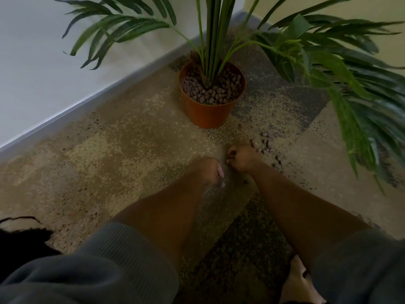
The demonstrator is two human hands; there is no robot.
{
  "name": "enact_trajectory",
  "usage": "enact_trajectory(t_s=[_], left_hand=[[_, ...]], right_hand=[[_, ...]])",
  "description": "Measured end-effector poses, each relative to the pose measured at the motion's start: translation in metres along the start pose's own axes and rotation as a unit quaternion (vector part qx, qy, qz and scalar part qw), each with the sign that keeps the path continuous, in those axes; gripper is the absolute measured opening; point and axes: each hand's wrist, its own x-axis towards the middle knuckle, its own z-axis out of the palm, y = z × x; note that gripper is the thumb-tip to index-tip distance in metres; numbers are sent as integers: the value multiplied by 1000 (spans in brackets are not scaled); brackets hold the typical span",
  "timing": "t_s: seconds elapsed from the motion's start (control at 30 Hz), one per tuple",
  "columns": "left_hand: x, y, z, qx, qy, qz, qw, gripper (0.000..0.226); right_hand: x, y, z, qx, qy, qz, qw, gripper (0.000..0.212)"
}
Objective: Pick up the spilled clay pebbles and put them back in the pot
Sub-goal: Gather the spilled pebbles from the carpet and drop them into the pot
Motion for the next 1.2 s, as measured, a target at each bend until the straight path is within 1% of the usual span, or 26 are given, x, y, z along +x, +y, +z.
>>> enact_trajectory(t_s=[0.13, 0.27, 0.3, 0.33, 0.37, 0.4, 0.43, 0.47, 0.5, 0.53, 0.57, 0.6, 0.63, 0.67, 0.7, 0.73, 0.77, 0.8, 0.83, 0.93, 0.97, 1.03, 1.07, 1.1, 1.13, 1.2], left_hand=[[-2, -1, 2, -3, 34, -7, 999, 12], [-6, 3, 4, 56, 80, -16, 995, 13], [-7, 3, 4, 74, 99, -19, 992, 15], [-8, 2, 4, 88, 117, -24, 989, 16], [-8, -1, 4, 96, 133, -31, 986, 17], [-8, -3, 5, 96, 144, -39, 984, 19], [-8, -6, 5, 85, 148, -48, 984, 19], [-8, -8, 5, 63, 147, -60, 985, 18], [-7, -9, 4, 24, 145, -79, 986, 16], [-7, -8, 2, -40, 147, -107, 983, 14], [-6, -7, 0, -139, 149, -141, 969, 12], [-5, -5, -4, -272, 146, -173, 935, 12], [-5, -4, -7, -410, 135, -195, 880, 13], [-6, -4, -10, -530, 122, -206, 813, 13], [-8, -4, -13, -621, 116, -206, 747, 14], [-10, -4, -16, -687, 119, -200, 689, 18], [-12, -5, -19, -731, 127, -192, 642, 21], [-13, -4, -24, -761, 137, -183, 608, 23], [-13, -3, -30, -782, 147, -174, 581, 25], [-10, 10, -56, -833, 177, -146, 504, 30], [-8, 15, -67, -847, 186, -130, 481, 33], [-7, 27, -87, -871, 202, -90, 438, 36], [-8, 34, -96, -879, 208, -69, 422, 36], [-8, 40, -106, -885, 213, -49, 412, 38], [-9, 45, -114, -885, 219, -35, 408, 40], [-10, 54, -129, -881, 224, -18, 416, 45]], right_hand=[[-5, -5, 3, 9, -5, -32, 999, 19], [-8, -10, 4, -4, -16, -44, 999, 17], [-8, -10, 4, 11, -12, -35, 999, 15], [-9, -11, 5, 55, -7, -13, 998, 11], [-10, -13, 5, 134, -5, 26, 991, 9], [-12, -15, 4, 238, -11, 76, 968, 14], [-13, -18, 4, 345, -22, 125, 930, 18], [-14, -20, 3, 438, -35, 163, 884, 20], [-13, -21, 2, 509, -49, 189, 839, 18], [-13, -23, 0, 570, -64, 204, 794, 15], [-14, -24, -2, 627, -79, 209, 746, 13], [-16, -25, -4, 681, -92, 209, 696, 12], [-17, -25, -5, 727, -101, 205, 647, 13], [-19, -26, -7, 765, -105, 199, 603, 15], [-20, -27, -9, 796, -104, 191, 566, 18], [-21, -28, -11, 821, -101, 183, 532, 20], [-21, -31, -15, 839, -99, 176, 505, 20], [-21, -35, -19, 853, -97, 169, 484, 19], [-20, -40, -24, 862, -95, 162, 471, 18], [-14, -57, -42, 871, -70, 157, 460, 16], [-12, -62, -49, 879, -63, 156, 446, 15], [-9, -72, -65, 903, -50, 153, 398, 11], [-8, -76, -73, 912, -43, 149, 380, 10], [-7, -79, -80, 915, -33, 146, 374, 12], [-5, -81, -88, 916, -18, 142, 375, 14], [0, -85, -105, 919, 16, 138, 370, 20]])
